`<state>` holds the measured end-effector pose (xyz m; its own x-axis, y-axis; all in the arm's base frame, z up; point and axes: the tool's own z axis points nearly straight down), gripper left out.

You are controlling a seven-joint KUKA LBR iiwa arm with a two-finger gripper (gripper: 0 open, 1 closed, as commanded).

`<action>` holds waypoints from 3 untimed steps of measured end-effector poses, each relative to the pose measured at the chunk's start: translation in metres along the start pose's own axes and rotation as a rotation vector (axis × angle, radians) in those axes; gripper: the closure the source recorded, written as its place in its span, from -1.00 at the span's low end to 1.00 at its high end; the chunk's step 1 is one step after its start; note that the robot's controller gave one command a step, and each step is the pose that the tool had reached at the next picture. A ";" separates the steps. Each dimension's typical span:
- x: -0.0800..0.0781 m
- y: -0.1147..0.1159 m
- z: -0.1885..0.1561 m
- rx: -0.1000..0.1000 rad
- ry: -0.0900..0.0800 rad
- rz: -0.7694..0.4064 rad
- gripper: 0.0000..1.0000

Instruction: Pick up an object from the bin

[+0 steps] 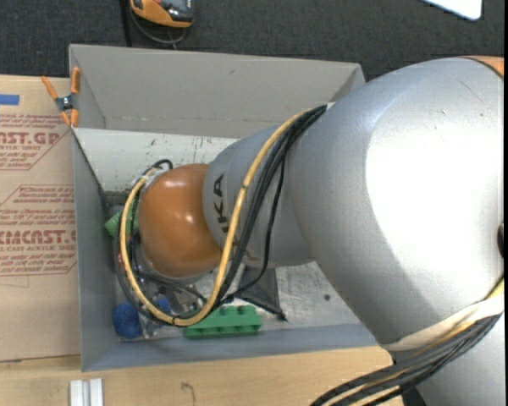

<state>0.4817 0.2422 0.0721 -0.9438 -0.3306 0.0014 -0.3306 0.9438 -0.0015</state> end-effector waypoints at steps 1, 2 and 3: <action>0.000 0.000 0.000 0.000 0.000 0.000 1.00; 0.001 0.000 -0.004 0.000 0.003 0.000 1.00; 0.002 0.001 -0.017 -0.001 0.002 0.000 1.00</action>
Offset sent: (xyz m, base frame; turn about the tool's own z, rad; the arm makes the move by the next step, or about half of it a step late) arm 0.0001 -0.0001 0.0455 0.0000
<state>0.4797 0.2421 0.0894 -0.9439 -0.3303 0.0035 -0.3303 0.9439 -0.0001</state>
